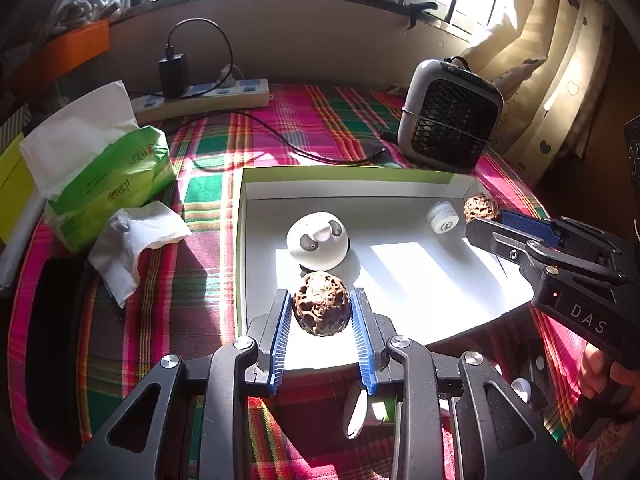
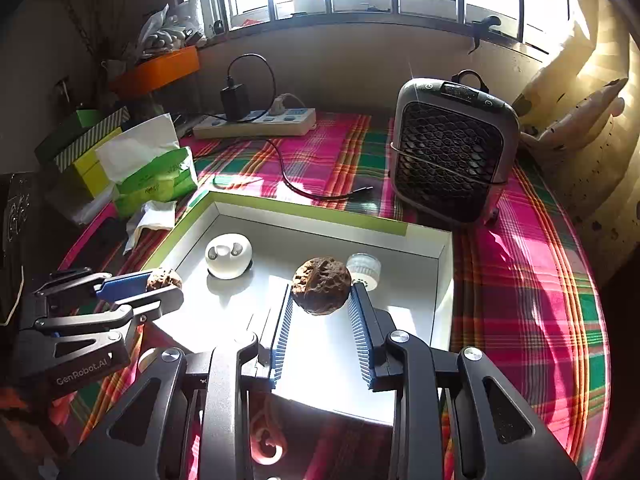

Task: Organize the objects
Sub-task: 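Lower both walnuts into the box beside the white objects, then open both tools to release the walnuts in the box, then withdraw both tools back toward the remaining objects on the cloth, then close the right tool on the black remote while the left tool grasps the green-white spool, then lift the black remote and green-white spool off the cloth toward the box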

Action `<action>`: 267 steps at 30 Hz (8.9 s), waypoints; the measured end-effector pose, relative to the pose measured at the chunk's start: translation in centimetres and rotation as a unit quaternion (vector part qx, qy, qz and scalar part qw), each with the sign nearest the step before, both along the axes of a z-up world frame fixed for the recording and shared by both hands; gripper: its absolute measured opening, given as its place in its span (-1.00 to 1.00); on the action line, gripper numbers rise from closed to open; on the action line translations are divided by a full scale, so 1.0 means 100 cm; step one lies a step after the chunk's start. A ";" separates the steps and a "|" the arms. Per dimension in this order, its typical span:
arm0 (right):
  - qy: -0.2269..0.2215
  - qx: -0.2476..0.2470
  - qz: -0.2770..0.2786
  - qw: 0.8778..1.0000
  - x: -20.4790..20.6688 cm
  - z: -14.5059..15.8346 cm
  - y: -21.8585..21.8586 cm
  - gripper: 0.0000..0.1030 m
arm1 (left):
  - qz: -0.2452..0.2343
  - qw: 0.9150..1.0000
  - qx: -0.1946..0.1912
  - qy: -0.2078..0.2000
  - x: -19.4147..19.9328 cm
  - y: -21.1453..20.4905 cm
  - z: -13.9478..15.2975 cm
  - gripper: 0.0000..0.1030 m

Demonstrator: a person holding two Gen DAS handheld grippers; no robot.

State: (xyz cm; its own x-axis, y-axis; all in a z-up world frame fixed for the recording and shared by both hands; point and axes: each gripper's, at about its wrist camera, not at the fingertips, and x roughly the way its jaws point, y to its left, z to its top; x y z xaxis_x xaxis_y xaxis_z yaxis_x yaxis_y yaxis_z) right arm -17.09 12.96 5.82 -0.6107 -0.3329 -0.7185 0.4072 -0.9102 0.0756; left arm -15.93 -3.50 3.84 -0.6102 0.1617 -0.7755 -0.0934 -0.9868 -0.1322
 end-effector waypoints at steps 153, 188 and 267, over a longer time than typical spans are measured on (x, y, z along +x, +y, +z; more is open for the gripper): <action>0.003 0.002 -0.128 0.992 0.119 -0.025 0.063 0.11 | -0.020 1.000 0.007 0.013 0.090 0.004 -0.020 -0.10; -0.030 0.064 -0.163 0.984 0.103 -0.048 0.072 0.11 | -0.030 0.999 0.011 0.001 0.078 0.008 -0.028 -0.09; -0.030 0.044 -0.149 0.987 0.106 -0.048 0.082 -0.46 | -0.032 0.999 -0.003 0.006 0.060 0.018 -0.028 -0.39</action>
